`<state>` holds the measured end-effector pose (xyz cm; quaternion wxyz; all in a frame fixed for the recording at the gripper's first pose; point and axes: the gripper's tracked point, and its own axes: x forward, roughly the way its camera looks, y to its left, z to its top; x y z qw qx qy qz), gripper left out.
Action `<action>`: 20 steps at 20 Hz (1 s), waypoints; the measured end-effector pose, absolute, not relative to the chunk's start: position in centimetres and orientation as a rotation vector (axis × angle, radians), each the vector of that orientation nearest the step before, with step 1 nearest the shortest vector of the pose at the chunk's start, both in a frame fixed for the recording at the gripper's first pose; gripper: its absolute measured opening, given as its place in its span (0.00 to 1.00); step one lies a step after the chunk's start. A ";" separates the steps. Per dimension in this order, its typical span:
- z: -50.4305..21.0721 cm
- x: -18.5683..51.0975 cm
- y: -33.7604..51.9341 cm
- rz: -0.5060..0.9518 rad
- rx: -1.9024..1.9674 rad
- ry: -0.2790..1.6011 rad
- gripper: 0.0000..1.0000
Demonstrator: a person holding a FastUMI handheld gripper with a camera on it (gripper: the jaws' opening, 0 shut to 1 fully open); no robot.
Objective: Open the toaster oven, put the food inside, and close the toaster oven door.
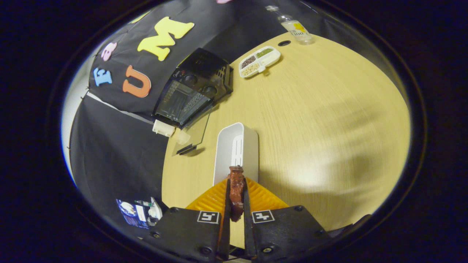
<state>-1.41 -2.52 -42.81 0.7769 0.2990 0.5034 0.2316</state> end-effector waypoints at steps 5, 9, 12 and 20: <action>-38.2 -0.2 -2.5 0.538 0.688 1.009 0.17; -33.9 1.0 -0.5 0.550 0.691 0.936 0.17; -32.2 1.6 2.4 0.555 0.690 0.895 0.17; -31.2 6.2 12.9 0.538 0.812 0.811 0.17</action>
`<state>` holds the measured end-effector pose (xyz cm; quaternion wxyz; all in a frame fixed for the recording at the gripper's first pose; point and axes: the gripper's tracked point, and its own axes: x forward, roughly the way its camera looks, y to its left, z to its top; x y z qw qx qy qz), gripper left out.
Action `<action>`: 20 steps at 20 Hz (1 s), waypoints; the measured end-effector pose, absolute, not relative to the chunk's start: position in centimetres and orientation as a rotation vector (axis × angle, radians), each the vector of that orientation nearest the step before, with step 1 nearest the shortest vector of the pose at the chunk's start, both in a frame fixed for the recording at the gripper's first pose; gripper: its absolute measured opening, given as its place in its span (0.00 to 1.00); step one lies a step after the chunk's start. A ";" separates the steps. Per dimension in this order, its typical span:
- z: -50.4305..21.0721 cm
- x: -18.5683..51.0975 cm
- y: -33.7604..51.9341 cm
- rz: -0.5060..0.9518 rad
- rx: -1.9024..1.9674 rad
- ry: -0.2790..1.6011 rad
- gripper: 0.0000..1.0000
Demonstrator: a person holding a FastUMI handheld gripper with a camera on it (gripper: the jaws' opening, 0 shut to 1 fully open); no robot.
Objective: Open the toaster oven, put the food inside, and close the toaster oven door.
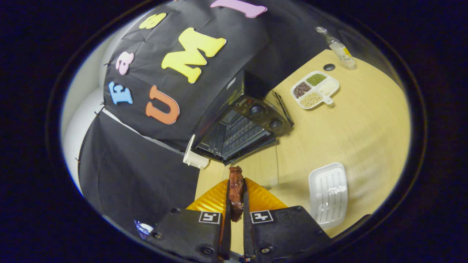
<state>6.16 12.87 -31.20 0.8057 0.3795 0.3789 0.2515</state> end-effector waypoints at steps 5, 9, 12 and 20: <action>-32.5 10.3 18.3 0.471 0.925 0.737 0.17; -34.1 14.2 22.0 0.381 1.038 0.680 0.16; -35.2 17.2 23.8 0.285 1.085 0.616 0.17; -36.2 25.2 28.1 0.100 1.205 0.468 0.16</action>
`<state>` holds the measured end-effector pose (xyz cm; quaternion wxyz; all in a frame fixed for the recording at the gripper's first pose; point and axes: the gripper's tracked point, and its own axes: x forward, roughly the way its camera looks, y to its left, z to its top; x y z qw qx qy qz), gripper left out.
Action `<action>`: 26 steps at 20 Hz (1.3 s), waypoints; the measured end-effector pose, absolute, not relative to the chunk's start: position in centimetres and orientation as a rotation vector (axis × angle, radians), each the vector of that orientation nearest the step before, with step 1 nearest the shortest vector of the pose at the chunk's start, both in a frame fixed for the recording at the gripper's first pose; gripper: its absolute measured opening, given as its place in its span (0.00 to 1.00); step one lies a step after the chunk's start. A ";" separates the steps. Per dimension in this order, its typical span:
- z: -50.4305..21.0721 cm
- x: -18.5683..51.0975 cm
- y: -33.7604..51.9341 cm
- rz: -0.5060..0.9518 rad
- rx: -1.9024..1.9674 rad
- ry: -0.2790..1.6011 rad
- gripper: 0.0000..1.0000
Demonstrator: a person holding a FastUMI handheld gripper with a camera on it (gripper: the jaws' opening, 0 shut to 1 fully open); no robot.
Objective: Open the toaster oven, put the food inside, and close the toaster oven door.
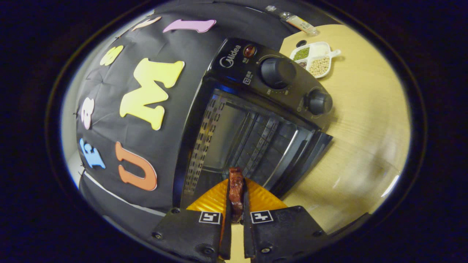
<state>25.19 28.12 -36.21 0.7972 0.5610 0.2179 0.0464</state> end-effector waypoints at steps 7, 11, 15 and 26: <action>-37.7 29.4 29.1 0.029 1.147 0.436 0.17; -39.6 29.8 29.1 -0.001 1.123 0.467 0.19; -40.0 29.1 29.2 0.012 0.922 0.506 0.27; -39.7 26.7 26.6 0.055 0.340 0.533 0.97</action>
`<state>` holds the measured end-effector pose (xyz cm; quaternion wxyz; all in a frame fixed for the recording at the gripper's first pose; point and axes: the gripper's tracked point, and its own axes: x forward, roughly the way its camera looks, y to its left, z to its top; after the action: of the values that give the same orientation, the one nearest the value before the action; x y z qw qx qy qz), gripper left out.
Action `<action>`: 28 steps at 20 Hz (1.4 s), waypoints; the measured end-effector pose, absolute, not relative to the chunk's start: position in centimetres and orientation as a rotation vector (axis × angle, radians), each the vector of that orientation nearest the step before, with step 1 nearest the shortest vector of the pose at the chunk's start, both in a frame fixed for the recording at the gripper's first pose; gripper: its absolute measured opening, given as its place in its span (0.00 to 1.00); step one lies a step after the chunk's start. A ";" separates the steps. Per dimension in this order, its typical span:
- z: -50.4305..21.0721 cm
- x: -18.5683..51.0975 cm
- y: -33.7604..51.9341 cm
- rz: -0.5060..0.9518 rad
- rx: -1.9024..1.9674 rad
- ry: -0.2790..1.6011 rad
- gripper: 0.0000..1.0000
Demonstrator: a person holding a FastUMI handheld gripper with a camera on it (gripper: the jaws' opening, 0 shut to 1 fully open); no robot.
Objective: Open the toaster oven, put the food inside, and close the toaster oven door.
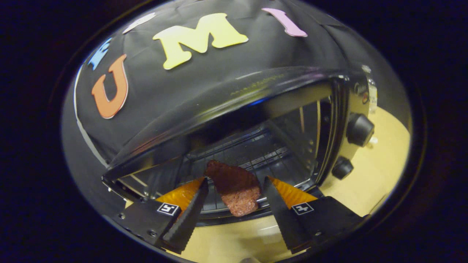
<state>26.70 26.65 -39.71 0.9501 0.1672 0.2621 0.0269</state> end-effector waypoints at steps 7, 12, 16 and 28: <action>-38.7 23.0 24.9 0.064 0.235 0.561 0.97; -36.1 19.1 22.7 0.092 0.177 0.559 0.97; -34.3 15.4 20.6 0.098 0.151 0.571 0.97; -39.0 3.1 20.9 0.192 -0.013 0.726 0.98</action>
<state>3.14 20.94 -39.05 0.9303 -0.0062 0.3545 0.0936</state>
